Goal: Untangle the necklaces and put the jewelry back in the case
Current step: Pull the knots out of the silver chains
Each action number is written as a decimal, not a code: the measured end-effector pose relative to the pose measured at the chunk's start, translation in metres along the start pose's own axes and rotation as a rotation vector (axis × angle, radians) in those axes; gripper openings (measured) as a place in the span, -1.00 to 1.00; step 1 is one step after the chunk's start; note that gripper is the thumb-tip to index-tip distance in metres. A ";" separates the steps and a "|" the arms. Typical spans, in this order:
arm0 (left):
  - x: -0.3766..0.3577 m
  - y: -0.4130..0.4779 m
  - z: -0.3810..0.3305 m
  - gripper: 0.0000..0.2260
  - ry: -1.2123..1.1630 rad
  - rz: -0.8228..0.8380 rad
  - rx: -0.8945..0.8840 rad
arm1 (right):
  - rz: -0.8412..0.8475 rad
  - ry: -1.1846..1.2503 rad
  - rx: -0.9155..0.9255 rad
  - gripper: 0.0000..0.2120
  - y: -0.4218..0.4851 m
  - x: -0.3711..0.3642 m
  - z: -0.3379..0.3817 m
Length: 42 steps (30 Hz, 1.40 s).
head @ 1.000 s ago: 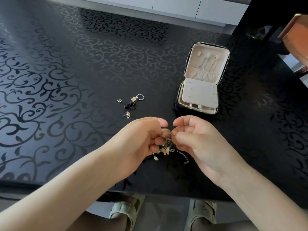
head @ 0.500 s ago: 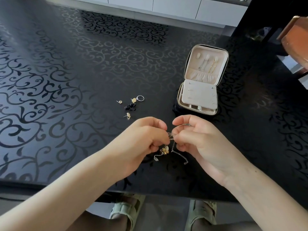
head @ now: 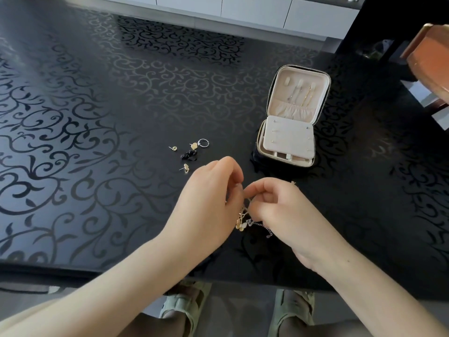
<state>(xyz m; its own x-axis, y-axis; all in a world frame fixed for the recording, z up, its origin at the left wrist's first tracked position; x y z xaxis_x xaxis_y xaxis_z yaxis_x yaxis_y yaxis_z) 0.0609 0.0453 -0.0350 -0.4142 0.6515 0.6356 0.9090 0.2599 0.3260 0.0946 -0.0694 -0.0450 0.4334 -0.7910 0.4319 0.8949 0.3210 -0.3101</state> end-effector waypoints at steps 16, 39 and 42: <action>0.002 0.002 0.013 -0.75 -0.412 0.102 0.436 | 0.054 0.429 -0.103 -0.80 0.002 0.016 -0.004; 0.009 0.010 0.025 -0.85 -0.545 0.059 0.549 | -0.024 0.100 0.138 -0.71 -0.005 0.028 0.005; 0.009 0.011 0.022 -0.85 -0.556 0.078 0.526 | 0.044 0.051 0.135 -0.74 -0.008 0.019 0.005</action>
<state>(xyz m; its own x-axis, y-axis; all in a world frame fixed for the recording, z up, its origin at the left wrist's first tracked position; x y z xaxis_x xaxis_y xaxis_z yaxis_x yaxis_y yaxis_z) 0.0683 0.0698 -0.0403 -0.3894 0.9083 0.1527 0.8951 0.4123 -0.1696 0.0965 -0.0848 -0.0303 0.4694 -0.7990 0.3759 0.8829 0.4203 -0.2092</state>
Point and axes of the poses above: each hand's wrist, its own y-axis towards the middle knuckle, its own x-axis out of the back of the hand, z = x × y, the point moved 5 cm from there along y, towards the middle knuckle, and after that the axes turned 5 degrees about -z, right-handed, at the moved point
